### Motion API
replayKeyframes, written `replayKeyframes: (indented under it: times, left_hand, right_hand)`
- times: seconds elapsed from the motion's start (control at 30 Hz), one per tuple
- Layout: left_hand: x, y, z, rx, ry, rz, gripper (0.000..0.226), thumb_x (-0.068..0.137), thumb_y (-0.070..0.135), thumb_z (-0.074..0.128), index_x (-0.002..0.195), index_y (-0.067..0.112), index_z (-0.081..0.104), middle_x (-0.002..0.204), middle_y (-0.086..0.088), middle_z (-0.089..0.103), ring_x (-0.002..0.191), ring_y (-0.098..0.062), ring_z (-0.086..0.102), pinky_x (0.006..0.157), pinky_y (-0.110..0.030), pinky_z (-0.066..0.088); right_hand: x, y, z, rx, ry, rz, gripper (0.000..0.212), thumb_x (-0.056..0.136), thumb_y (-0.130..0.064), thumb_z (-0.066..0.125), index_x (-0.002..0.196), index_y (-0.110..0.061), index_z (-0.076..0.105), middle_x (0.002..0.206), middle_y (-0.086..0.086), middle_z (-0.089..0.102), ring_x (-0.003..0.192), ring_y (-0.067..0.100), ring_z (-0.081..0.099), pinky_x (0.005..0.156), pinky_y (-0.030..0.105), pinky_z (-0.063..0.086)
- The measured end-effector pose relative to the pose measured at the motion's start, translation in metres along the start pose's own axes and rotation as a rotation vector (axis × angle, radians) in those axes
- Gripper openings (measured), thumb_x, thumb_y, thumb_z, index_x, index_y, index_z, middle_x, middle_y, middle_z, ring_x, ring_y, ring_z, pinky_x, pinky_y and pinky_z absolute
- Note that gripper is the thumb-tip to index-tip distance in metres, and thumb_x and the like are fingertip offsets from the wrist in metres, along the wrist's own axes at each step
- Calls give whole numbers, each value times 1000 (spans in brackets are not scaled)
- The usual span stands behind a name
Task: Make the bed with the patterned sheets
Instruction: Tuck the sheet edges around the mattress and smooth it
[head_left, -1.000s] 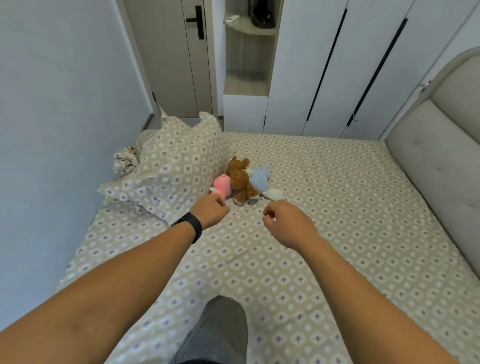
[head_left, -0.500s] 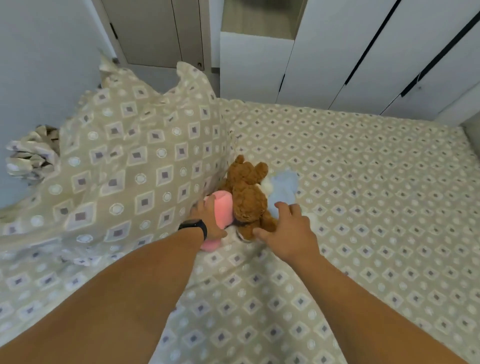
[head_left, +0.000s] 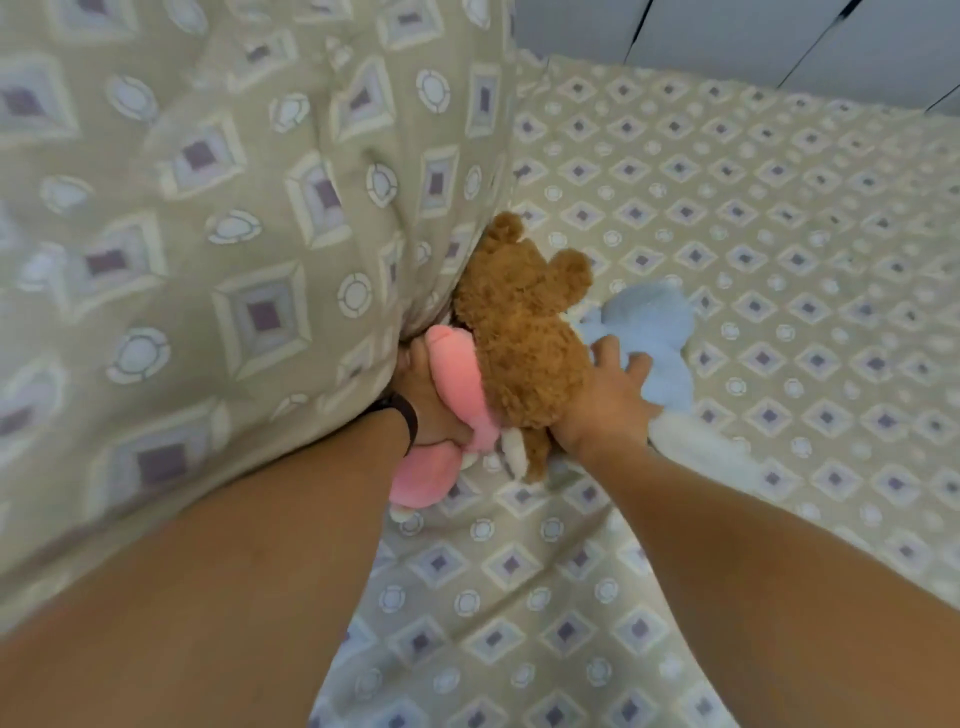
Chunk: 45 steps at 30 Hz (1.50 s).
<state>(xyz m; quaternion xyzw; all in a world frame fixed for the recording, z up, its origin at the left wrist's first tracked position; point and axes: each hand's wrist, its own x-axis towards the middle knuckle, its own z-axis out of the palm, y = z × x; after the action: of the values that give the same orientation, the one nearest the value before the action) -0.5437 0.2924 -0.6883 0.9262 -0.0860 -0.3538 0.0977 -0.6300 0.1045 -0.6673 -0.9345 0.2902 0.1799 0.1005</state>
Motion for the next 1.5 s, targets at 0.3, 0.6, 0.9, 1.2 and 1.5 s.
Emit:
replayKeyframes:
  times: [0.3, 0.6, 0.9, 1.2, 1.5]
  left_hand:
    - [-130, 49, -3, -263, 159, -72, 105, 75, 54, 80, 152, 25, 15, 156, -10, 18, 131, -37, 47, 98, -47, 46]
    - [-347, 175, -51, -233, 10, 139, 104, 68, 39, 86, 147, 31, 19, 147, -11, 25, 107, -42, 58, 81, -49, 57]
    - [-503, 301, 79, -231, -107, 393, 97, 61, 56, 84, 134, 37, 24, 119, 5, 44, 92, -29, 61, 74, -42, 57]
    - [-681, 402, 154, -571, 70, 337, 114, 38, 43, 98, 123, 49, 23, 129, -5, 46, 107, -30, 61, 76, -54, 62]
    - [-757, 450, 161, -686, 227, 370, 107, 44, 34, 96, 127, 40, 27, 129, -4, 45, 106, -28, 61, 72, -47, 62]
  right_hand:
    - [-106, 59, -62, 170, -346, 86, 60, 86, -65, 36, 140, -40, 41, 120, 2, 43, 122, 42, 34, 89, 51, 34]
    - [-314, 211, -178, 366, -286, 304, 57, 76, -85, 30, 94, -38, 55, 104, 10, 52, 104, 41, 47, 99, 58, 33]
    - [-482, 403, -185, 545, -115, 326, 54, 89, -56, 51, 138, -45, 32, 125, 1, 38, 120, 39, 32, 93, 54, 43]
    - [-600, 586, -222, 635, -300, 348, 63, 87, -60, 58, 141, -31, 45, 136, 8, 49, 132, 35, 40, 115, 55, 23]
    - [-611, 643, -228, 974, -331, 408, 106, 42, -54, 84, 140, -27, 56, 125, 2, 65, 108, 28, 63, 94, 43, 58]
